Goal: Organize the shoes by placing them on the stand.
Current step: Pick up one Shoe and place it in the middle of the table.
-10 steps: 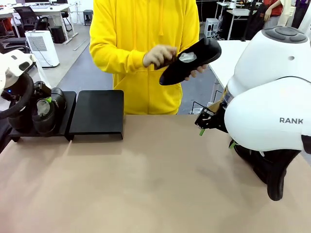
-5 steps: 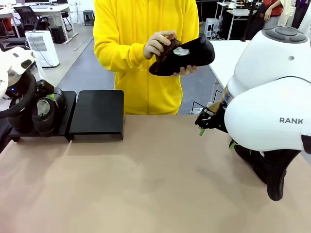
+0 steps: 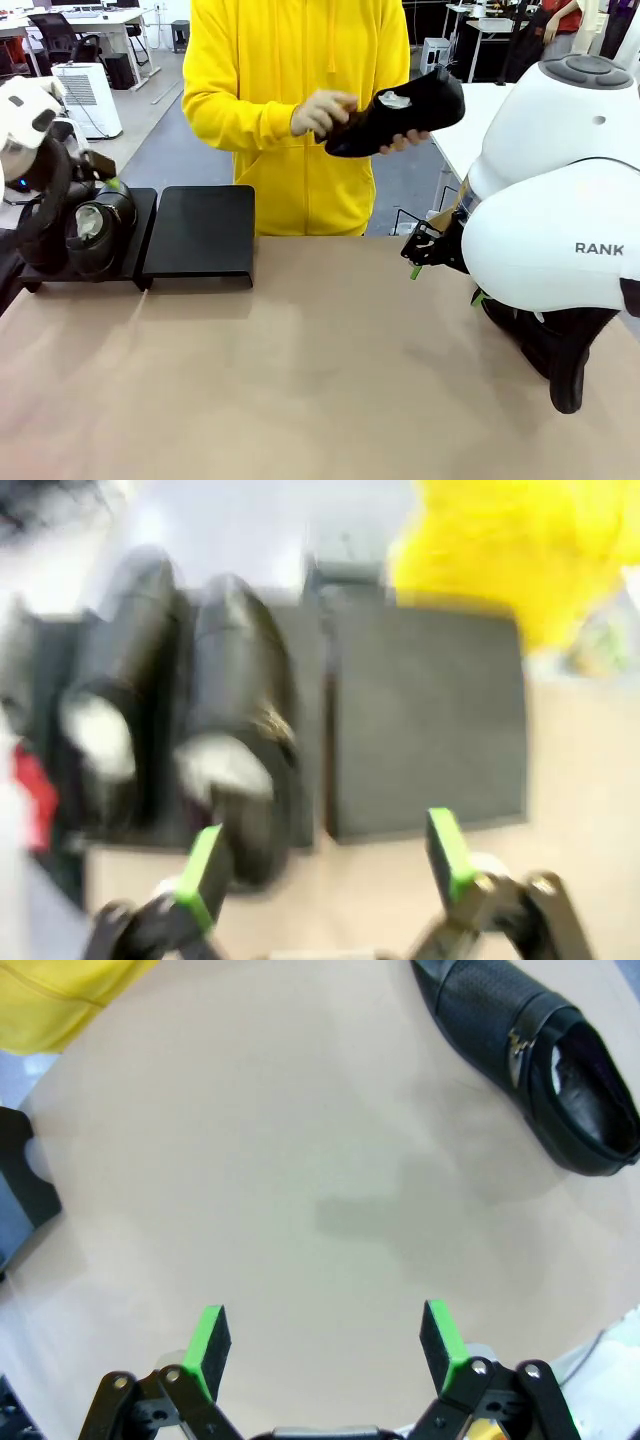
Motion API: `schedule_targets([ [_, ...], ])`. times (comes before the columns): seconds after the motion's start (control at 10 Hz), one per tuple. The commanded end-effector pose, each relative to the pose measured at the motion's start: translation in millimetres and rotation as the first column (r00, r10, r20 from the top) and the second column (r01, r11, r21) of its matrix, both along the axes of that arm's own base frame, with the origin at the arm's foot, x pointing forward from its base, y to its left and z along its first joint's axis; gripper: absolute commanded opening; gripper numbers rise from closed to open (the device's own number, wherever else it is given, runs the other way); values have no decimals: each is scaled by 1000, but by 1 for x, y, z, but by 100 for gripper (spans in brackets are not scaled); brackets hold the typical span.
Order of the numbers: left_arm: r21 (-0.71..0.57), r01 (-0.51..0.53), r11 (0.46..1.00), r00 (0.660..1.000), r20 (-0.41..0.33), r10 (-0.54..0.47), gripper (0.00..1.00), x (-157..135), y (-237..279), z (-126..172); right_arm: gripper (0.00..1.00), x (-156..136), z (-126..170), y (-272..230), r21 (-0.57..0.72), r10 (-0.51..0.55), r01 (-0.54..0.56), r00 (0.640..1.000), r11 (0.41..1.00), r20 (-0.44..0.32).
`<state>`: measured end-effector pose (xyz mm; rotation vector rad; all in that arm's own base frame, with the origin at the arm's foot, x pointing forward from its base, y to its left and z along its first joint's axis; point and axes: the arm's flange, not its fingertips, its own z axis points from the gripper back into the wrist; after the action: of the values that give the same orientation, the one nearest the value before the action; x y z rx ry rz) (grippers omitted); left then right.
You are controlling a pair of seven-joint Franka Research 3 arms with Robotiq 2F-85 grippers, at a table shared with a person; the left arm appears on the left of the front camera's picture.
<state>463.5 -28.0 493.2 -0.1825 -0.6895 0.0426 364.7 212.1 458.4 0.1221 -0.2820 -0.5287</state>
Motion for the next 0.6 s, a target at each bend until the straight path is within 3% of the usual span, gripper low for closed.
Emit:
schedule_targets([
  [0.0, -126, 176, 976, 919, -334, -209, 100, -27, -2, 0, 100, 1, 2, -1, 13, 19, -19, 1000, 1000, 4],
  [0.1, -155, 243, 958, 834, -470, -288, 100, -37, -10, 0, 100, 1, 2, -1, 13, 19, -19, 1000, 1000, 4],
  [0.2, -180, 297, 938, 766, -542, -346, 100, -43, -17, -1, 100, 0, 0, 0, 0, 0, 0, 1000, 1000, 0],
  [0.3, -188, 289, 939, 751, -565, -343, 100, -41, -22, -6, 100, 7, -1, -8, -39, 118, -120, 991, 992, -61],
  [0.4, -193, 292, 937, 731, -586, -348, 100, -41, -25, -9, 100, 16, 0, -26, -53, 250, -255, 965, 966, -76],
  [0.5, -195, 290, 937, 719, -602, -348, 100, -41, -26, -9, 100, 25, 2, -47, -63, 314, -320, 945, 945, -93],
])
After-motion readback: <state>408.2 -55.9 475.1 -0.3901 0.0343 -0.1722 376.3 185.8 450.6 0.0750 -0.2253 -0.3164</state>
